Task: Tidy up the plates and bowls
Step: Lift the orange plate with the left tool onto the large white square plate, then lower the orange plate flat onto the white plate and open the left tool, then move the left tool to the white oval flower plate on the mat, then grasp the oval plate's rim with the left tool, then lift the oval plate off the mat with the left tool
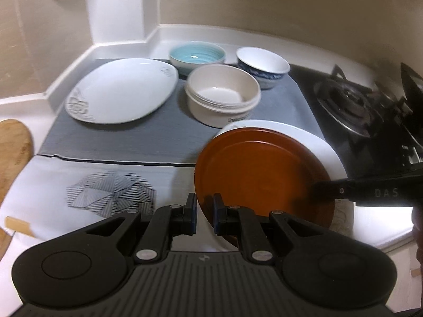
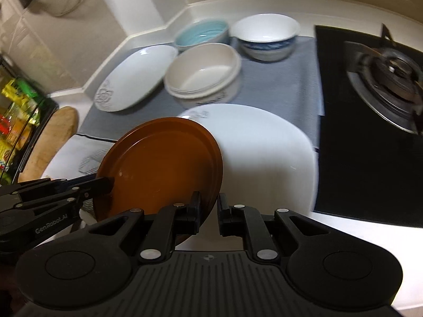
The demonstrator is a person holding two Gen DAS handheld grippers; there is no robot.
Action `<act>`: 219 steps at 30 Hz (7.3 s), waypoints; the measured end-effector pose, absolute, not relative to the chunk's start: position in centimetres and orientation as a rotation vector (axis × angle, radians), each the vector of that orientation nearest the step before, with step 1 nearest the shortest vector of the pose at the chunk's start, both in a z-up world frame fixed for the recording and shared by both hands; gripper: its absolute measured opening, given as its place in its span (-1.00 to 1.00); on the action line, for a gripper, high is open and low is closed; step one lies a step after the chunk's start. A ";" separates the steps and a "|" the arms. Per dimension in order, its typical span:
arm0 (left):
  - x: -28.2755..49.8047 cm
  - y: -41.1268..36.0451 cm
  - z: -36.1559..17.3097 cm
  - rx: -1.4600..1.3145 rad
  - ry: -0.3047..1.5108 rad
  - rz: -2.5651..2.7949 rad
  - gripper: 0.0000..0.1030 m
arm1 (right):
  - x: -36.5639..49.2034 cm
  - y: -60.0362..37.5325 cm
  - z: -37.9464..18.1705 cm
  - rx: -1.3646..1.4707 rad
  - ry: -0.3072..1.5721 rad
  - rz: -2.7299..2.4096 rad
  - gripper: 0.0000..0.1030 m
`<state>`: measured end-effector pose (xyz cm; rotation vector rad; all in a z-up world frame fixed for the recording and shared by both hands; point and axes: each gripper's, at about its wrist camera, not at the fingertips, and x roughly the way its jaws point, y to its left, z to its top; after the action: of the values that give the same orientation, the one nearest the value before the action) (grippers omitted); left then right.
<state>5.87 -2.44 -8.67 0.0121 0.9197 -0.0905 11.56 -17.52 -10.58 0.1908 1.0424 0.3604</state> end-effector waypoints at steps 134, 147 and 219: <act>20.2 20.6 -12.4 -0.642 0.804 0.233 0.20 | 16.4 -12.8 -6.5 0.052 0.928 0.152 -0.55; 23.0 20.2 -13.9 -0.668 0.812 0.161 -0.08 | 16.1 -10.7 -5.2 0.027 0.925 0.055 -0.55; 18.5 25.6 -12.1 -0.317 0.903 0.065 -0.34 | 25.0 2.6 -13.2 0.102 1.092 0.235 -0.46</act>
<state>18.47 25.56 -12.14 -0.3169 0.9028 0.0655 24.98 2.55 -13.24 0.1022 1.0917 0.2345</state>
